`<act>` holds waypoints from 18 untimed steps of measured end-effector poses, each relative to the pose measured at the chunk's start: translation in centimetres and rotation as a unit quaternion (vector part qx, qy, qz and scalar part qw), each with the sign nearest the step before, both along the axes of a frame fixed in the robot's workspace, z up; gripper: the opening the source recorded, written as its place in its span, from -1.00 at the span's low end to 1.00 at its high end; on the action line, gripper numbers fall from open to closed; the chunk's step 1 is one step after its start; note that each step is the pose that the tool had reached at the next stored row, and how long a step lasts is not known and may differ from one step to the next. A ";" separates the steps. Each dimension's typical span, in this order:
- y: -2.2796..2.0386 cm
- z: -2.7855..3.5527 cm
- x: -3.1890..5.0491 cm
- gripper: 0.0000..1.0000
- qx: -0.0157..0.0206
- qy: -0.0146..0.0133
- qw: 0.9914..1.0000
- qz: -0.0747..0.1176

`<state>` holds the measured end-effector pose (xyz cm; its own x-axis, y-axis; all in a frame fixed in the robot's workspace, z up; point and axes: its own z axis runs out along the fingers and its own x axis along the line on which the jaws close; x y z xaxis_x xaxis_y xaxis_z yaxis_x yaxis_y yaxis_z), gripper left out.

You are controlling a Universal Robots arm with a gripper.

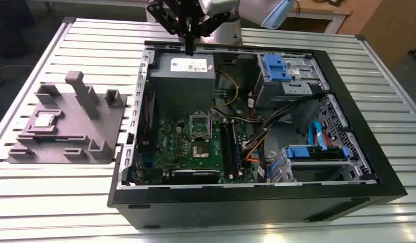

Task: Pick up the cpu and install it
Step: 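Reach for the cpu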

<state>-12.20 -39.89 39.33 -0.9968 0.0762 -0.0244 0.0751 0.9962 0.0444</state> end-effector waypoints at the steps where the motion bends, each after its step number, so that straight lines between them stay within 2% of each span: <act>1: 0.00 0.00 0.00 -0.80 0.000 0.000 1.000 0.000; 3: 0.00 0.01 0.00 -0.80 0.001 0.000 1.000 0.000; 18: 0.00 -0.01 -0.31 -0.80 0.001 0.000 1.000 0.000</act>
